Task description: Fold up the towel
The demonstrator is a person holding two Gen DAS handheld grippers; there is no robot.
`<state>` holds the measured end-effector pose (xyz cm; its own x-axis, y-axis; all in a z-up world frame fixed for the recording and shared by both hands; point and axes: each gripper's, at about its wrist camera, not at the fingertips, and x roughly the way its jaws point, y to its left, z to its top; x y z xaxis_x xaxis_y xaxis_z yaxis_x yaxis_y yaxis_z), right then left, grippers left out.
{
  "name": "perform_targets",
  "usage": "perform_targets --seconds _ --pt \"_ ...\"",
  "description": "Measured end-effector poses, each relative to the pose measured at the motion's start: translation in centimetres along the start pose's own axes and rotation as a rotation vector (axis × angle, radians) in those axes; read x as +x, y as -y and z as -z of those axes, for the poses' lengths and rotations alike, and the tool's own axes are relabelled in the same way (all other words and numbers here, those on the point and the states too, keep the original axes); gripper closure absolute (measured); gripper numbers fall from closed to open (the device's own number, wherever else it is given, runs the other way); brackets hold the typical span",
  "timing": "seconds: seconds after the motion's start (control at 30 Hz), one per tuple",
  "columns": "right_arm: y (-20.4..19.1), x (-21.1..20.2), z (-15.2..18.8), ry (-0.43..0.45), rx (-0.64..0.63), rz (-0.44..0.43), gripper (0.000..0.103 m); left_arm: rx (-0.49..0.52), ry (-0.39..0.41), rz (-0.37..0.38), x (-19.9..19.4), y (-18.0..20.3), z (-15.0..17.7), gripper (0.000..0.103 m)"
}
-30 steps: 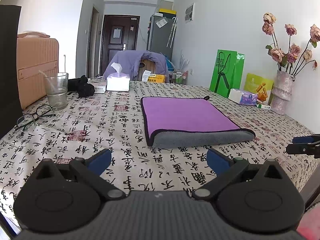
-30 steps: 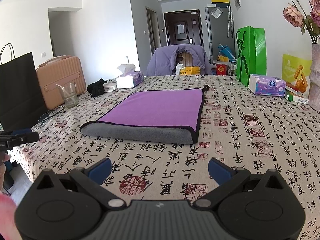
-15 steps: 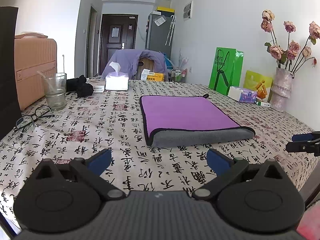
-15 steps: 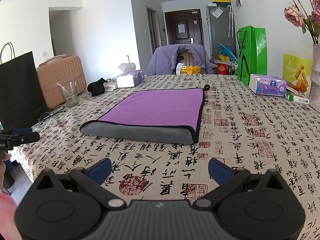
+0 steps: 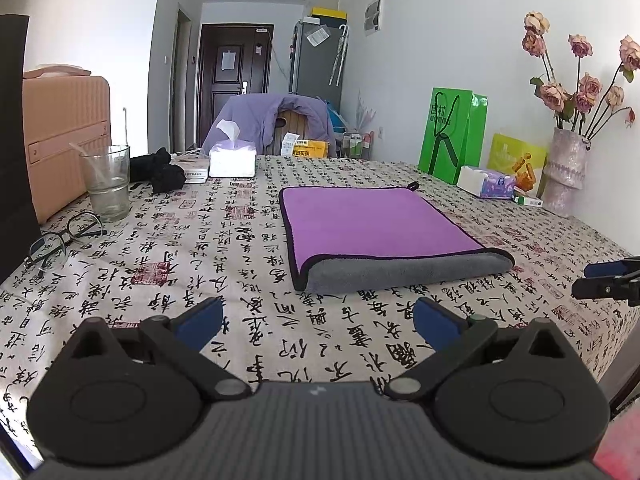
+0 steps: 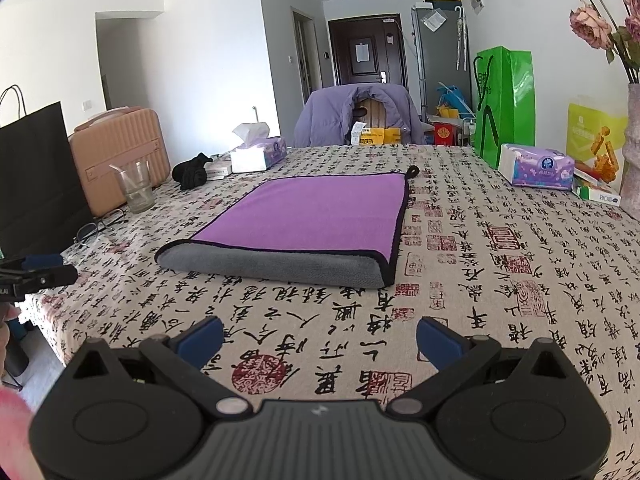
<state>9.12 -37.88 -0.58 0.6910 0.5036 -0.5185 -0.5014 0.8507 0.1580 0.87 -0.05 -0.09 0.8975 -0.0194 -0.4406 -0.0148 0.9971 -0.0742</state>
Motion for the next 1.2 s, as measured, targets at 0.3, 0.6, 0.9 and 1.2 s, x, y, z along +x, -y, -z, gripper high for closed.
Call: perform_targets --seconds 0.3,0.6,0.9,1.2 --pt "0.5 0.9 -0.6 -0.006 -0.001 -0.006 0.0 0.015 -0.014 0.004 0.9 0.2 -0.5 0.0" --pt "0.9 2.0 -1.4 -0.013 -0.01 -0.005 0.0 0.02 -0.018 0.009 2.1 0.1 -1.1 0.0" --pt "1.4 3.4 -2.0 -0.02 -0.01 -0.011 0.0 0.008 -0.011 0.019 3.7 -0.2 -1.9 0.0" --pt "2.3 5.2 -2.8 -0.027 0.001 -0.016 0.003 0.026 -0.033 0.048 5.6 0.0 -2.4 0.0"
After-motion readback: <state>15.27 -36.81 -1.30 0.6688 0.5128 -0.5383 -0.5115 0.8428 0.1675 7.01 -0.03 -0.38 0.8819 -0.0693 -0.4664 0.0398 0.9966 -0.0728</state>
